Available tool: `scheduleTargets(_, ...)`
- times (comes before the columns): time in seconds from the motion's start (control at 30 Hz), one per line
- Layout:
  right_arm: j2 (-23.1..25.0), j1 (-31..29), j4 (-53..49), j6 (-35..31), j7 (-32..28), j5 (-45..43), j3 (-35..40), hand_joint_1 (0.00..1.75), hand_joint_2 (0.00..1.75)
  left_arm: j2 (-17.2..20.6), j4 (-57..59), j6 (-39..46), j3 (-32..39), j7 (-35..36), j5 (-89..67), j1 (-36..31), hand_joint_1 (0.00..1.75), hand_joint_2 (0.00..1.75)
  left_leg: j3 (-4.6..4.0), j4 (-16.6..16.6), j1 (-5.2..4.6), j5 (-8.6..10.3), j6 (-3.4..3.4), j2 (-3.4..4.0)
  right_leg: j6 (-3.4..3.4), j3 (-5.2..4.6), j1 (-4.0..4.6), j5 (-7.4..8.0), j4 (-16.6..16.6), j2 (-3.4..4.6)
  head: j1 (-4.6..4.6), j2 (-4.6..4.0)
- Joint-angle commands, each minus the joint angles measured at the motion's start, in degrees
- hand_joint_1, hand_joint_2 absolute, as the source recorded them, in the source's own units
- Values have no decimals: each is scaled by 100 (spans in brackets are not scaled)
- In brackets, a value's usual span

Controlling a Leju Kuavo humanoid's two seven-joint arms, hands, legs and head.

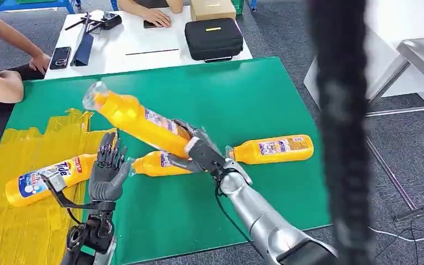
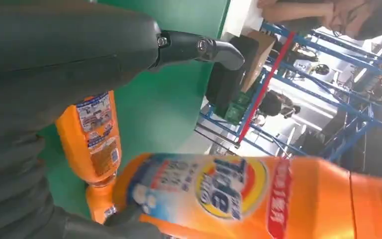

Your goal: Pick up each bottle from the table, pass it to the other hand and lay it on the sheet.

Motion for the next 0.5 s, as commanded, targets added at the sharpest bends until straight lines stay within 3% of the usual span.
scheduleTargets(0.03, 244, -357, 962, 9, 42, 84, 340, 175, 175, 108, 473, 45, -161, -19, 5, -300, 0, 175, 26, 4, 8, -12, -24, 6, -5, 27, 8, -11, 2, -7, 0, 0)
scheduleTargets(0.3, 645, -265, 1244, -40, 370, 577, 958, 175, 175, 27, 529, 58, -257, -7, 18, -407, 0, 175, 19, 3, 7, -10, -19, 9, -3, 18, 6, -9, 3, -4, 0, 0)
scheduleTargets(0.43, 645, -190, 887, -146, 1104, 178, 2463, 175, 175, -19, 531, 120, -373, -17, 14, -490, 0, 175, 20, 5, 8, -12, -21, 5, -4, 19, 7, -13, 4, -9, 0, 0)
scheduleTargets(0.5, 645, -187, 858, -207, 1162, 80, 2593, 175, 175, -20, 524, 132, -382, -17, 13, -491, 0, 175, 20, 7, 11, -14, -22, 9, -4, 18, 10, -13, 4, -7, 0, 0)
